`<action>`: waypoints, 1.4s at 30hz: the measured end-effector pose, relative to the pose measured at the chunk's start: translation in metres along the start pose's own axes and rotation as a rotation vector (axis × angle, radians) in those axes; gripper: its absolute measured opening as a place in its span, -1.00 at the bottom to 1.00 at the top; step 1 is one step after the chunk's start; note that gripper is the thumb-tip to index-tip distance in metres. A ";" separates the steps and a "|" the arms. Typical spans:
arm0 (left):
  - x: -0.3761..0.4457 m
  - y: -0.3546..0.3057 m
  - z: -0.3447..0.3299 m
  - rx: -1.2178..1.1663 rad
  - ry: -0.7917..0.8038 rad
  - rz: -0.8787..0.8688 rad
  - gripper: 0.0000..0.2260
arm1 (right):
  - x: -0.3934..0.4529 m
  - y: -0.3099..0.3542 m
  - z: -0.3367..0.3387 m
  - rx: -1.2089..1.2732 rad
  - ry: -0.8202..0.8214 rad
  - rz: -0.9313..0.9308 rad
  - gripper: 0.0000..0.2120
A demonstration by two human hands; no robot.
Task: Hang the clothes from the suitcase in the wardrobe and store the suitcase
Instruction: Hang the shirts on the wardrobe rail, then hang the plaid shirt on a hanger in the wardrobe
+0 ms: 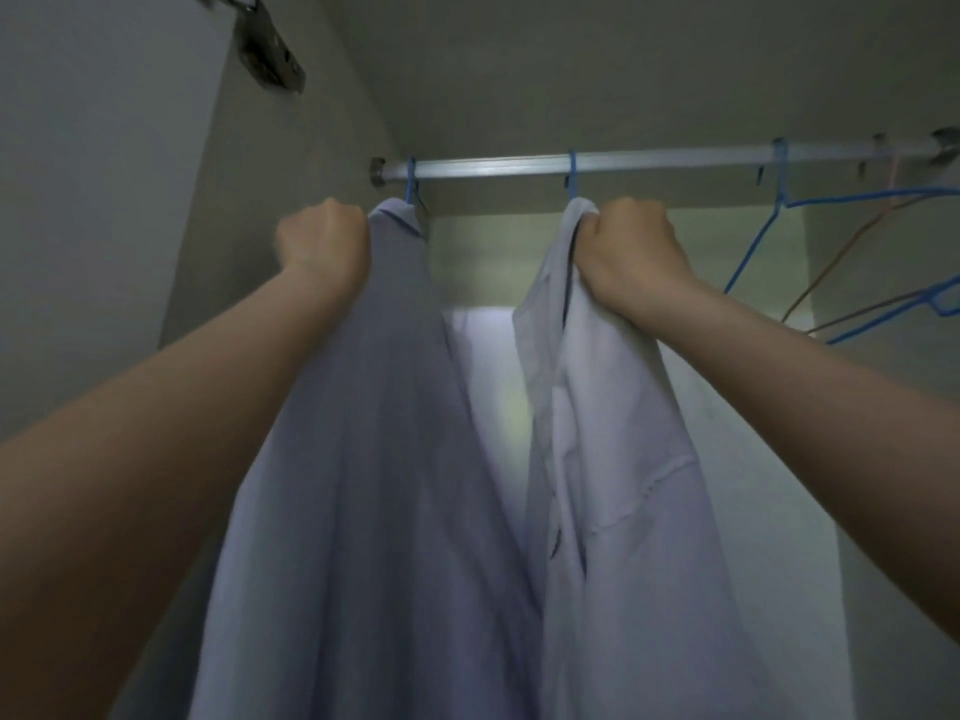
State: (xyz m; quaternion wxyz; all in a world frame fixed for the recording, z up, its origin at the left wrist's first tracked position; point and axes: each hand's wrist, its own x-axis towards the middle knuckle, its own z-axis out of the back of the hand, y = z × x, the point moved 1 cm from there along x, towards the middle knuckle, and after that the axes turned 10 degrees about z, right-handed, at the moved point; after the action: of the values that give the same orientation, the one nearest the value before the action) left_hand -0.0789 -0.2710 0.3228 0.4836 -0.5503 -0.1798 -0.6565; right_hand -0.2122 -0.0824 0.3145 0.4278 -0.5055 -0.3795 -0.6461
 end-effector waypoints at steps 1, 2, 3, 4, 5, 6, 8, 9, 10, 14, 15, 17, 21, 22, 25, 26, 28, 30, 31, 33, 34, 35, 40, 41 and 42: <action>0.002 0.003 -0.002 0.008 -0.012 0.006 -0.75 | 0.000 0.003 -0.002 -0.003 0.001 -0.011 -0.71; 0.004 0.006 -0.004 0.010 -0.022 0.013 -0.75 | 0.001 0.004 -0.004 -0.007 0.002 -0.028 -0.71; 0.005 0.009 -0.007 0.008 -0.030 0.018 -0.75 | 0.002 0.005 -0.006 -0.015 0.007 -0.040 -0.71; 0.003 0.010 -0.009 -0.004 -0.053 0.016 -0.75 | 0.003 0.005 -0.009 -0.030 0.016 -0.046 -0.69; 0.002 0.010 -0.010 -0.028 -0.104 -0.003 -0.74 | 0.004 0.005 -0.011 -0.045 0.023 -0.049 -0.68; 0.000 0.009 -0.011 -0.058 -0.178 -0.047 -0.69 | 0.005 0.005 -0.014 -0.045 0.026 -0.044 -0.65; -0.007 0.005 -0.011 -0.123 -0.305 -0.206 -0.59 | 0.006 0.006 -0.018 0.004 0.017 -0.035 -0.59; -0.012 0.002 -0.009 -0.180 -0.332 -0.273 -0.56 | 0.006 0.006 -0.019 0.035 0.000 -0.036 -0.55; -0.017 -0.002 -0.006 -0.264 -0.330 -0.305 -0.55 | 0.007 0.007 -0.018 0.058 -0.016 -0.041 -0.52; -0.036 -0.013 0.012 -0.789 -0.181 -0.209 -0.64 | 0.003 0.011 -0.003 0.090 -0.069 0.021 -0.53; -0.040 -0.013 0.017 -0.939 -0.122 -0.145 -0.67 | 0.001 0.012 0.001 0.112 -0.099 0.065 -0.56; -0.046 -0.009 0.028 -1.193 -0.023 -0.009 -0.69 | -0.002 0.015 0.008 0.224 -0.161 0.173 -0.63; -0.064 0.015 0.055 -1.283 0.020 0.144 -0.68 | -0.015 0.028 0.011 0.601 -0.195 0.209 -0.71; -0.072 0.025 0.064 -1.262 0.013 0.150 -0.67 | -0.020 0.033 0.010 0.715 -0.183 0.163 -0.72; -0.108 0.058 0.099 -1.245 -0.022 0.131 -0.64 | -0.039 0.055 0.005 1.087 -0.097 0.063 -0.81; -0.123 0.071 0.113 -1.212 -0.038 0.109 -0.65 | -0.047 0.068 0.005 1.191 -0.065 0.044 -0.85; -0.147 0.095 0.139 -1.147 -0.025 0.077 -0.69 | -0.062 0.094 0.006 1.354 -0.018 0.039 -0.86; -0.167 0.124 0.168 -1.086 -0.022 0.083 -0.72 | -0.081 0.129 0.013 1.511 0.048 0.070 -0.86; -0.173 0.139 0.183 -1.058 -0.039 0.085 -0.72 | -0.088 0.145 0.018 1.582 0.081 0.090 -0.86; -0.180 0.177 0.223 -0.988 -0.071 0.112 -0.69 | -0.102 0.187 0.034 1.726 0.121 0.101 -0.86; -0.182 0.192 0.241 -0.966 -0.062 0.116 -0.68 | -0.106 0.203 0.043 1.779 0.108 0.096 -0.87; -0.185 0.207 0.261 -0.931 -0.059 0.125 -0.67 | -0.111 0.221 0.054 1.839 0.101 0.096 -0.87; -0.208 0.297 0.363 -0.818 -0.184 0.226 -0.67 | -0.138 0.315 0.118 2.026 0.133 0.165 -0.86; -0.213 0.317 0.383 -0.800 -0.209 0.261 -0.67 | -0.144 0.335 0.132 2.071 0.138 0.179 -0.86; -0.218 0.335 0.399 -0.780 -0.231 0.291 -0.67 | -0.149 0.353 0.145 2.111 0.130 0.191 -0.86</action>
State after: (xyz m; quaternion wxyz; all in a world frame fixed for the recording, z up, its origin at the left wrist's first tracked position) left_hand 0.4032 -0.0256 0.1600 0.3037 -0.7814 0.1084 -0.5342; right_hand 0.1847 -0.0451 0.2183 0.7183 0.1298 -0.6832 0.0213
